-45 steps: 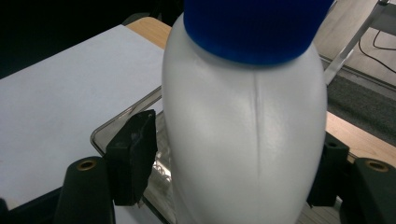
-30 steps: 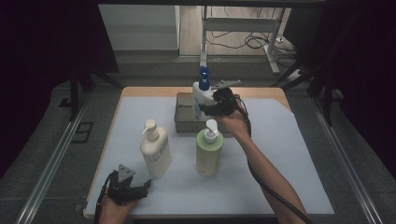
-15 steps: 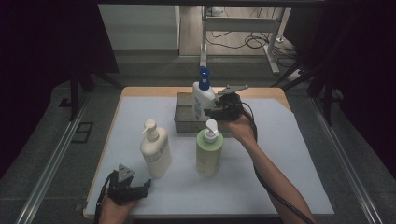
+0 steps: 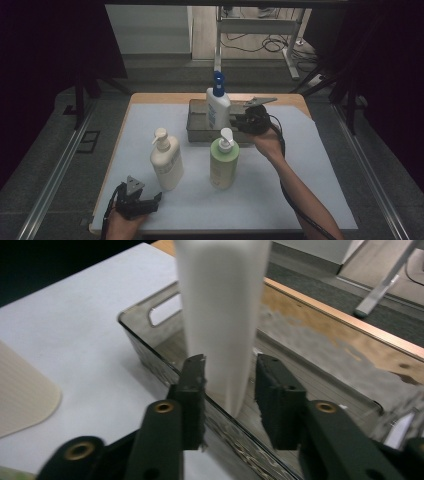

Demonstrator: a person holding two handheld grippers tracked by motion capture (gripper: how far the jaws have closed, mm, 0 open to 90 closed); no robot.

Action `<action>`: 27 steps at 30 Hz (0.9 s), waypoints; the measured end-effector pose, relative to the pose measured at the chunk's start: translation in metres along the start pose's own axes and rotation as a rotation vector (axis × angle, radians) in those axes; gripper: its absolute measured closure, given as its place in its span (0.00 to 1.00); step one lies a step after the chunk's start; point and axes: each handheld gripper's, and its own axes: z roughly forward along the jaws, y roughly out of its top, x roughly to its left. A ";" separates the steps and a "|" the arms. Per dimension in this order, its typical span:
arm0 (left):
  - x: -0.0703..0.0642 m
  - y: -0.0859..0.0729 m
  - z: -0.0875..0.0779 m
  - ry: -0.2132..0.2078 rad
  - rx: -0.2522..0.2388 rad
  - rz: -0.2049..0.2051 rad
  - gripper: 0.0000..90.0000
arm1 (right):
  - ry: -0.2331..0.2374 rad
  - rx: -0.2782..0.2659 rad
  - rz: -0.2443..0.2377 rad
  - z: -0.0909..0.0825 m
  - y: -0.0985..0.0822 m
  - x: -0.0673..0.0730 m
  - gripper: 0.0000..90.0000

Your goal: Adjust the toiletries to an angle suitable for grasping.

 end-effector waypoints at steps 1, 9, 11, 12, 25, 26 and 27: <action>0.000 0.000 0.000 0.000 0.000 0.000 0.13 | -0.006 0.004 -0.001 0.000 -0.001 -0.001 0.76; 0.000 0.000 0.000 0.000 0.000 -0.002 0.13 | -0.045 0.015 0.025 0.013 -0.003 -0.013 0.93; 0.000 0.000 0.000 0.000 0.000 -0.001 0.13 | -0.055 0.018 0.034 0.018 -0.003 -0.016 0.94; 0.000 0.000 0.000 0.000 0.000 -0.002 0.13 | -0.059 0.020 0.037 0.021 -0.002 -0.018 0.95; 0.000 0.000 0.000 -0.001 0.000 0.000 0.13 | -0.049 0.060 0.070 0.055 0.002 -0.026 0.99; 0.000 0.000 0.000 -0.001 0.000 0.000 0.13 | -0.045 0.065 0.071 0.057 0.002 -0.026 0.99; 0.000 0.000 0.000 -0.001 0.000 0.000 0.13 | -0.046 0.071 0.074 0.060 0.002 -0.026 0.99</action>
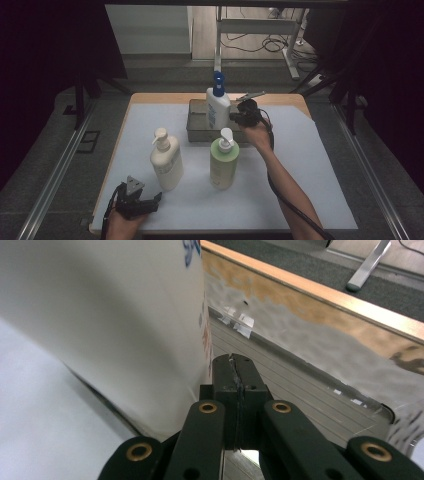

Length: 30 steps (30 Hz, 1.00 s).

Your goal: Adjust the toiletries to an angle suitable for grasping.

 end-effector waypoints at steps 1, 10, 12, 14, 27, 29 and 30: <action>0.000 0.000 0.000 0.000 0.000 0.000 0.13 | 0.002 0.005 0.000 0.002 0.000 0.000 0.99; 0.000 0.000 0.000 0.000 0.000 0.000 0.13 | -0.001 0.033 0.027 0.017 0.000 -0.002 0.99; 0.000 0.000 0.000 0.000 0.000 0.000 0.13 | -0.004 0.043 0.029 0.019 0.000 -0.002 0.99; 0.000 0.000 0.000 0.000 0.000 0.000 0.13 | -0.006 0.045 0.035 0.021 0.001 -0.002 0.99; 0.000 0.000 0.000 0.000 0.001 0.000 0.13 | -0.004 0.070 0.038 0.030 0.000 -0.001 1.00; 0.000 0.000 0.000 0.000 0.001 0.000 0.13 | -0.002 0.070 0.035 0.031 0.000 0.000 1.00; 0.000 0.000 0.000 0.000 0.001 0.000 0.13 | -0.007 0.069 0.052 0.031 0.000 0.001 1.00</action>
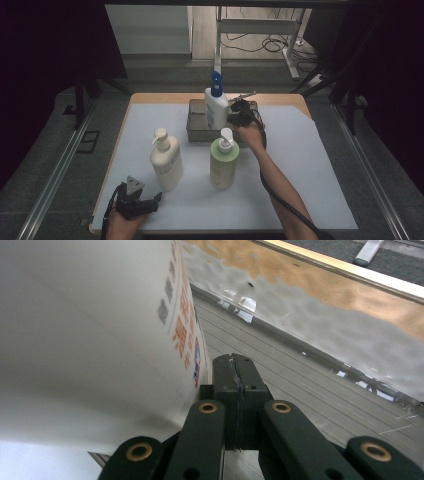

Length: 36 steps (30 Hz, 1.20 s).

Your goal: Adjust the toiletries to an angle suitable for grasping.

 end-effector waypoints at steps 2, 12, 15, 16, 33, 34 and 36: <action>0.000 0.000 0.000 0.000 0.000 0.000 0.13 | 0.009 0.004 -0.013 0.001 0.000 0.001 1.00; 0.000 0.000 0.000 0.000 0.000 0.000 0.13 | 0.034 0.005 -0.004 0.006 0.002 0.009 1.00; 0.000 0.000 0.000 0.000 0.000 0.000 0.13 | 0.035 0.006 -0.010 0.007 0.002 0.012 0.99; 0.000 0.000 0.000 0.000 0.000 0.000 0.13 | 0.039 0.011 -0.017 0.008 0.003 0.012 1.00; 0.000 0.000 0.000 0.000 0.000 0.000 0.13 | 0.050 0.020 -0.033 0.016 0.005 0.023 0.99; 0.000 0.000 0.000 0.000 0.000 0.000 0.13 | 0.053 0.020 -0.032 0.016 0.005 0.023 0.99; 0.000 0.000 0.000 0.000 0.000 0.000 0.13 | 0.058 0.021 -0.044 0.017 0.006 0.024 0.99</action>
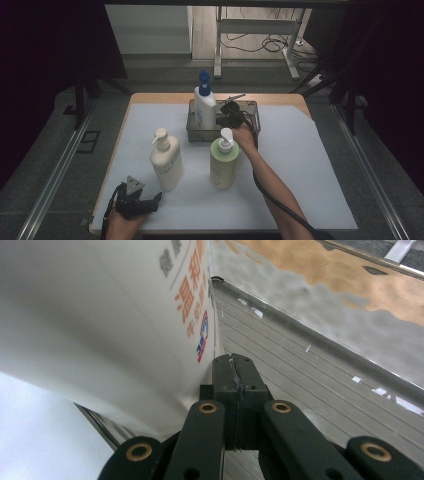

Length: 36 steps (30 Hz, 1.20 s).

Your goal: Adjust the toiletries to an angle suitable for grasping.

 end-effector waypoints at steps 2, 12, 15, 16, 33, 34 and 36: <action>0.000 0.000 0.000 0.000 0.000 0.000 0.13 | 0.004 0.001 -0.003 0.001 0.000 0.001 1.00; 0.000 0.000 0.000 0.000 0.000 0.000 0.13 | 0.022 -0.001 -0.007 0.006 0.002 0.009 0.99; 0.000 0.000 0.000 0.000 0.000 0.000 0.13 | 0.030 -0.002 -0.009 0.006 0.003 0.012 0.99; 0.000 0.000 0.000 0.000 0.000 0.000 0.13 | 0.034 -0.002 -0.011 0.006 0.003 0.013 0.99; 0.000 0.000 0.000 0.000 0.000 -0.001 0.13 | 0.105 -0.007 -0.050 0.005 0.004 0.023 0.99; 0.000 0.000 0.000 0.000 0.000 0.000 0.13 | 0.108 -0.005 -0.062 0.005 0.005 0.027 0.99; 0.000 0.000 0.000 0.000 0.000 0.000 0.13 | 0.105 -0.002 -0.084 0.006 0.006 0.032 0.99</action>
